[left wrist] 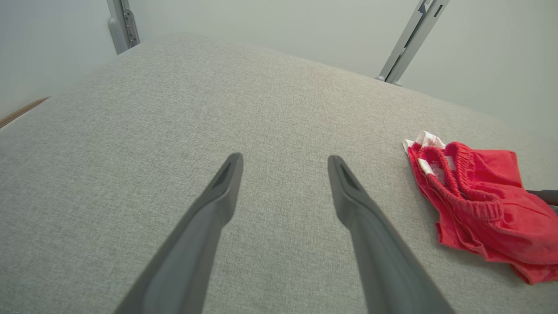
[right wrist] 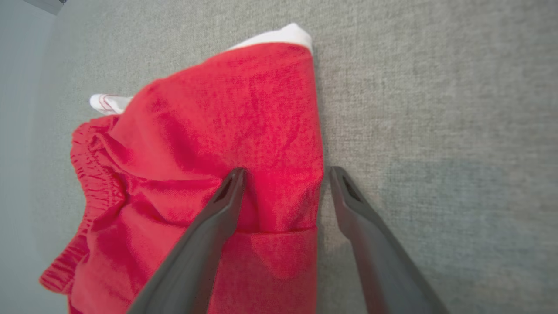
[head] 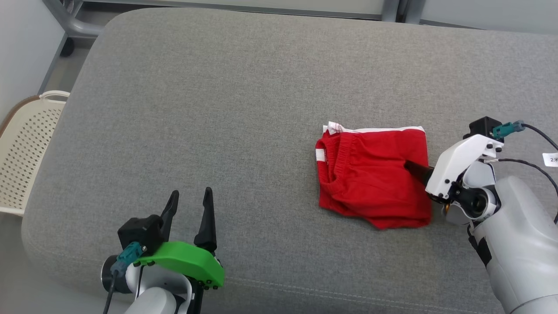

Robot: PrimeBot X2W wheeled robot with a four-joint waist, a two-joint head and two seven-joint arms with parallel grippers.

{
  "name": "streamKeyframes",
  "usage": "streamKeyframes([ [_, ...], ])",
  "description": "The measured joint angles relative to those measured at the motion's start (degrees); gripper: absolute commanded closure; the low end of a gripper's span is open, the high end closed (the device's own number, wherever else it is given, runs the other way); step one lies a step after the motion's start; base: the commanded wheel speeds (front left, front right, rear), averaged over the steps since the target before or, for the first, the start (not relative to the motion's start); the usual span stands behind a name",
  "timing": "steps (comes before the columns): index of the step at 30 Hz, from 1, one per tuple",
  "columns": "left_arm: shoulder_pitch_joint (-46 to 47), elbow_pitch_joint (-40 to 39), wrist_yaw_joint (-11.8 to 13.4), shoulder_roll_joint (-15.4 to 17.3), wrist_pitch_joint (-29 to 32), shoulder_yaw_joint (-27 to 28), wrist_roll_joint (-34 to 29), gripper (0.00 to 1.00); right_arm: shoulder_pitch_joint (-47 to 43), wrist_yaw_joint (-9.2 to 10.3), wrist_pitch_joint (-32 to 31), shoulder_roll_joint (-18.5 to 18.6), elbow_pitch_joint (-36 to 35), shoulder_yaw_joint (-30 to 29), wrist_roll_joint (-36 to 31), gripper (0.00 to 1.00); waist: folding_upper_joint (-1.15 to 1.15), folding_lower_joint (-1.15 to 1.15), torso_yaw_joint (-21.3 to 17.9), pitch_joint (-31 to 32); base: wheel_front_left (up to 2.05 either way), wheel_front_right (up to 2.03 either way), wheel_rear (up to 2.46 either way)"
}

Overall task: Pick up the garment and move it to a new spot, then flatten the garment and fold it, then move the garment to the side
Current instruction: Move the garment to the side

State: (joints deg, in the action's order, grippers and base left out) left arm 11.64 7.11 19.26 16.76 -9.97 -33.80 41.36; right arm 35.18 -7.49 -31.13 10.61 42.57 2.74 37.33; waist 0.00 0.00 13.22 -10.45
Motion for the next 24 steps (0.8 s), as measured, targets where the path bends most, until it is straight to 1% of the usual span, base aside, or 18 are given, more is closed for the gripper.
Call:
streamKeyframes([
  [1,0.1,-0.1,0.0,0.0,0.0,0.0,-0.1,0.0,0.4,0.0,0.2,0.0,0.5,0.2,0.2,0.52,0.0,0.0,0.1,0.0,0.0,0.0,0.0],
  [2,0.2,-0.1,0.2,0.0,0.1,-0.1,-0.2,0.0,0.6,0.0,0.5,-0.1,0.8,0.6,0.4,0.58,0.0,0.0,0.2,0.0,0.0,0.0,0.0],
  [3,0.2,-0.2,0.2,0.1,0.1,-0.1,-0.2,0.0,0.7,0.0,0.6,-0.1,1.1,1.0,0.6,0.69,0.0,0.0,0.2,0.1,0.0,0.0,0.0],
  [4,0.2,-0.2,0.3,0.1,0.1,-0.1,-0.2,0.0,0.8,0.0,1.0,-0.1,1.3,1.4,0.9,0.78,0.0,0.0,0.2,0.1,0.0,0.0,0.0],
  [5,0.2,-0.3,0.4,0.1,0.1,-0.1,-0.2,0.0,0.9,0.0,1.3,-0.1,1.5,1.8,1.1,0.91,0.0,0.0,0.2,0.1,0.0,0.0,0.0],
  [6,0.2,-0.3,0.5,0.2,0.1,-0.1,-0.2,0.0,1.0,0.0,1.6,-0.1,1.6,2.1,1.3,1.0,0.0,0.0,0.1,0.2,0.0,0.0,0.0],
  [14,0.1,-0.8,0.9,0.5,0.0,0.0,-0.2,0.0,2.5,0.0,2.7,1.6,1.7,5.1,3.6,1.0,0.0,0.0,-1.5,0.8,0.0,0.0,0.0],
  [20,-0.2,-1.3,1.0,0.6,0.0,-0.2,-0.1,0.0,2.7,0.0,1.1,3.8,-0.4,7.4,4.6,1.0,0.0,0.0,-3.8,1.5,0.0,0.0,0.0],
  [24,-0.4,-1.9,1.3,0.7,0.1,-0.4,-0.1,0.0,2.7,0.0,-0.8,6.3,-2.5,8.8,4.7,1.0,0.0,0.0,-5.7,2.0,0.0,0.0,0.0],
])
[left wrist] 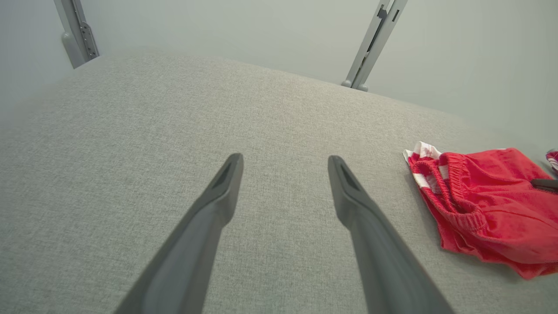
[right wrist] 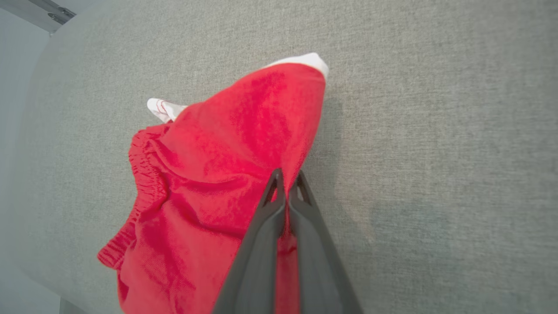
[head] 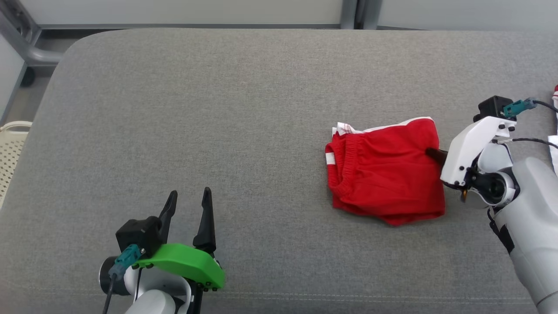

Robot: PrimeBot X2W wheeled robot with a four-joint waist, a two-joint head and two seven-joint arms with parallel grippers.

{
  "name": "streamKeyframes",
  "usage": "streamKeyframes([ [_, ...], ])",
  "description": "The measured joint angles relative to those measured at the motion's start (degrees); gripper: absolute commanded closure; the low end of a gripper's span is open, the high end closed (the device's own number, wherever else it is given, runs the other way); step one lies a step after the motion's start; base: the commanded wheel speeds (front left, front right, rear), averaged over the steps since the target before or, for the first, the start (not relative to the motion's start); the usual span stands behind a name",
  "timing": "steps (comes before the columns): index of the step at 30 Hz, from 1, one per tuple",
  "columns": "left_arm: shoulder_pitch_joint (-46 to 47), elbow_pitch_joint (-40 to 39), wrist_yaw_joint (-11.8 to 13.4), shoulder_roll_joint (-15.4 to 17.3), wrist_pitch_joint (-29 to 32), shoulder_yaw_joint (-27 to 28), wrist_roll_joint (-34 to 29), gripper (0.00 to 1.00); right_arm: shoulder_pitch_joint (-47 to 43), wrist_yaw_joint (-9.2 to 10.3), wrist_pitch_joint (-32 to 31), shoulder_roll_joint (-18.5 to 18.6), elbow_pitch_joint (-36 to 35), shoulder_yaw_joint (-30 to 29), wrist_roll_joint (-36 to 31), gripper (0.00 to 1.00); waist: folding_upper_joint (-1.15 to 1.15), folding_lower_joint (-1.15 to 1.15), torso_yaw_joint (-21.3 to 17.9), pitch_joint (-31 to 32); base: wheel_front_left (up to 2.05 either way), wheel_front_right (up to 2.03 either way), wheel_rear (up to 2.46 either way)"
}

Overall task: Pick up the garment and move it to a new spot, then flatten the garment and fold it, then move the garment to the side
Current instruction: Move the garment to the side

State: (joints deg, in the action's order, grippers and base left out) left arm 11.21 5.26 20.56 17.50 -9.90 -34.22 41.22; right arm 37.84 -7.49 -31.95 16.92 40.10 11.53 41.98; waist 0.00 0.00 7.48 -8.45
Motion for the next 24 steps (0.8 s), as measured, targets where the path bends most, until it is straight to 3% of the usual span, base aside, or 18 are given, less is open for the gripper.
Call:
streamKeyframes([
  [12,-0.1,-1.9,0.4,0.8,0.3,-0.4,-0.1,0.0,1.6,0.0,-5.4,7.5,-7.1,-1.8,-1.9,1.0,0.0,0.0,-7.0,0.3,0.0,0.0,0.0],
  [24,1.4,-4.8,1.1,2.2,2.3,-1.4,-1.9,0.0,5.9,0.0,-8.3,10.8,-9.1,-6.6,-8.3,1.0,0.0,0.0,-11.7,-2.7,0.0,0.0,0.0],
])
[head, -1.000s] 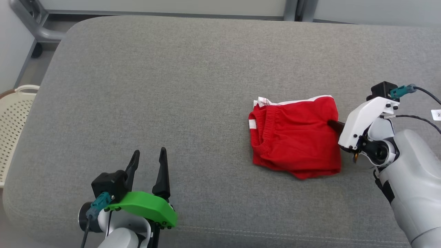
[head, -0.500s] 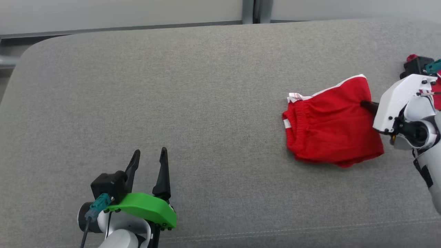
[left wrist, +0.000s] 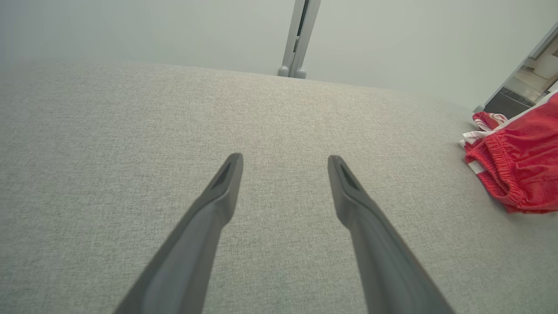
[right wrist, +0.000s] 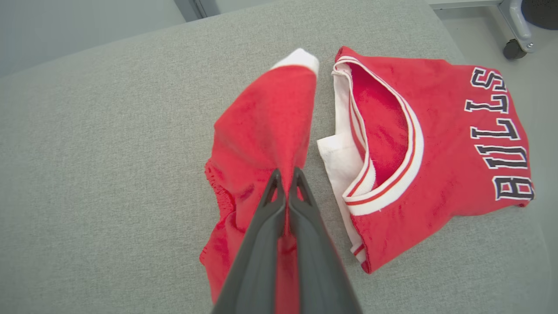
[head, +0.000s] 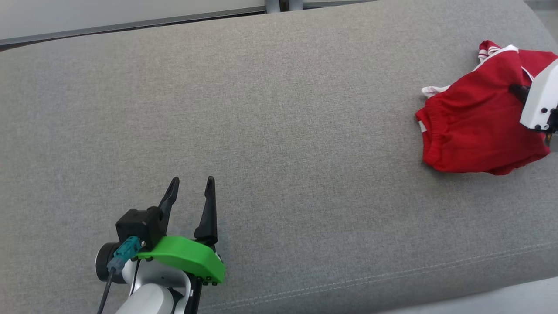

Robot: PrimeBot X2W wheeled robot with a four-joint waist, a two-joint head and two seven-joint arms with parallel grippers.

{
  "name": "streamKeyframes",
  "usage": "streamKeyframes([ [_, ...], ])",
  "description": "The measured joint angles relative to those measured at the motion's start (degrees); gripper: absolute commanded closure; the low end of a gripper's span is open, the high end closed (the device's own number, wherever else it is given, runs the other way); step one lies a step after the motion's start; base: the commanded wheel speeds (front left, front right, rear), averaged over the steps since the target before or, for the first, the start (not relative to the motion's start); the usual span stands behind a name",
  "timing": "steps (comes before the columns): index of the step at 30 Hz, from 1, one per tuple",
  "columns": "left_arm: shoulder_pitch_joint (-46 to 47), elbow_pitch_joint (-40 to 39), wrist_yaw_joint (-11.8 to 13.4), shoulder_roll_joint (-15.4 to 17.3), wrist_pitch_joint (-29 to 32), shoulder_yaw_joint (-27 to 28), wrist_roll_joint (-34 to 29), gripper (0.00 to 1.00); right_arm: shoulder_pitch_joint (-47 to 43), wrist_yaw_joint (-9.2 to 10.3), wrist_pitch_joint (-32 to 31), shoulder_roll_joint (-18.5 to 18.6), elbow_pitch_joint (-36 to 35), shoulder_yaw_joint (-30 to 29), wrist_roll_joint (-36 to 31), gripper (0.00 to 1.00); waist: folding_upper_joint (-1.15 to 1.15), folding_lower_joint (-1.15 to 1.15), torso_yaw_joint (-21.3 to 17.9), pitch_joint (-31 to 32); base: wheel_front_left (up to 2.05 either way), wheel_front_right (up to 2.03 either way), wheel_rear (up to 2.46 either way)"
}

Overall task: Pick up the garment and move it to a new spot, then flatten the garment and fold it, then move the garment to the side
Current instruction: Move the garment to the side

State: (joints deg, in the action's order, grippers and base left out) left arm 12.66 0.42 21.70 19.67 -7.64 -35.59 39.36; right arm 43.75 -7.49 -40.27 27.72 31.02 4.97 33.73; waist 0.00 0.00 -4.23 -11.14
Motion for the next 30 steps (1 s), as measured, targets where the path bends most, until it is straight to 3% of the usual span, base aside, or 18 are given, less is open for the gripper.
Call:
streamKeyframes([
  [11,1.2,-2.0,0.2,1.9,2.0,-0.6,-0.8,0.0,2.5,0.0,2.3,3.1,1.9,-2.1,-6.3,1.0,0.0,0.0,-0.9,-2.4,0.0,0.0,0.0],
  [30,3.2,-8.1,2.0,4.4,4.6,-1.8,-3.3,0.0,9.8,0.0,9.2,6.3,9.0,-2.1,-9.0,1.0,0.0,0.0,-1.9,-6.1,0.0,0.0,0.0],
])
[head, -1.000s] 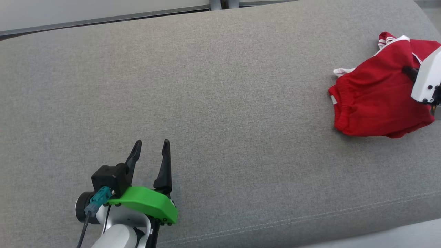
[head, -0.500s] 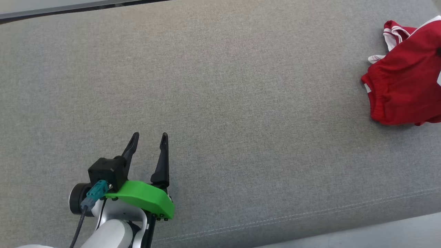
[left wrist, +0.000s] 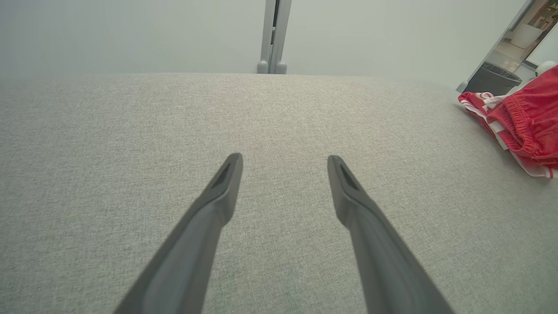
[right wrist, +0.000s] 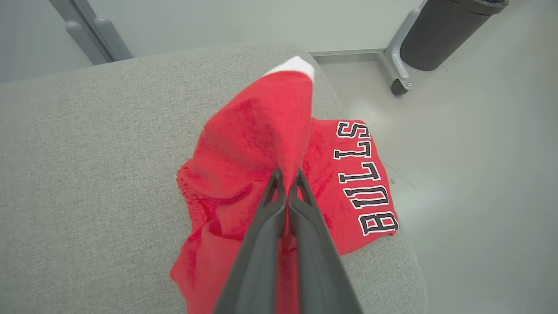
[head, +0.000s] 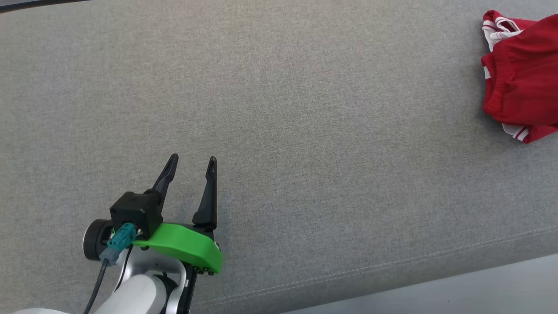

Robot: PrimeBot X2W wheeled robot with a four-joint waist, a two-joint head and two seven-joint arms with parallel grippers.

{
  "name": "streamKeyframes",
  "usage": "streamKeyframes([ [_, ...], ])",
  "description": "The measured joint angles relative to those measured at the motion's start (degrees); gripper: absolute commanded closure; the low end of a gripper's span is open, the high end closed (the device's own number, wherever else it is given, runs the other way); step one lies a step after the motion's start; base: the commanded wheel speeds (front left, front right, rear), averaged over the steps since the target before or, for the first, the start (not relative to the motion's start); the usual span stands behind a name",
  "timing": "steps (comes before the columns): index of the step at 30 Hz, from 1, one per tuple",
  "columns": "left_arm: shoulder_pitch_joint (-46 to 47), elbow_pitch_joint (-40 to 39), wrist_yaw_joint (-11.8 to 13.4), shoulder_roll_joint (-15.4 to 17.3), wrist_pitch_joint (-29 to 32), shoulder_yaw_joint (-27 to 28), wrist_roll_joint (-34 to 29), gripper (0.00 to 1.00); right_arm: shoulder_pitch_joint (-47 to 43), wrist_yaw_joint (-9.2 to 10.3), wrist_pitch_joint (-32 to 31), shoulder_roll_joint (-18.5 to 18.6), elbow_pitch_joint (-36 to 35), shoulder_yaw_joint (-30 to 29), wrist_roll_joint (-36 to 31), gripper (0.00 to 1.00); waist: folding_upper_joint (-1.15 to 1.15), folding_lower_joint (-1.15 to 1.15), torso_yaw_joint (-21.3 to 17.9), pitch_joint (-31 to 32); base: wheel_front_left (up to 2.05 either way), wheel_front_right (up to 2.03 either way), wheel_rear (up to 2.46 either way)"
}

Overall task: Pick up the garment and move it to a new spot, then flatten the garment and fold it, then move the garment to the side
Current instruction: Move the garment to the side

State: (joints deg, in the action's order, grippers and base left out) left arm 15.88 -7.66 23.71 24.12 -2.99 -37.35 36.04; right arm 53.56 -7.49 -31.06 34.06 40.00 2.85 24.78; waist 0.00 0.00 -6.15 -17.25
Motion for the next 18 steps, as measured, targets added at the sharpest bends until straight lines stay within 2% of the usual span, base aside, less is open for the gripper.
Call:
streamKeyframes([
  [11,2.6,-2.8,0.0,1.6,2.5,-1.2,-1.8,0.0,2.0,0.0,8.8,1.6,5.9,1.1,-5.4,1.0,0.0,0.0,-0.1,-4.6,0.0,0.0,0.0],
  [14,2.9,-3.4,0.3,2.1,3.3,-1.4,-2.3,0.0,2.1,-0.05,11.7,2.9,7.2,4.1,-9.8,1.0,0.0,0.0,0.3,-5.9,0.0,0.0,0.0],
  [18,3.0,-4.3,0.7,2.9,4.1,-1.5,-2.9,0.0,3.2,-0.04,14.5,3.4,10.5,3.7,-11.3,1.0,0.0,0.0,0.8,-7.4,0.0,0.0,0.0],
])
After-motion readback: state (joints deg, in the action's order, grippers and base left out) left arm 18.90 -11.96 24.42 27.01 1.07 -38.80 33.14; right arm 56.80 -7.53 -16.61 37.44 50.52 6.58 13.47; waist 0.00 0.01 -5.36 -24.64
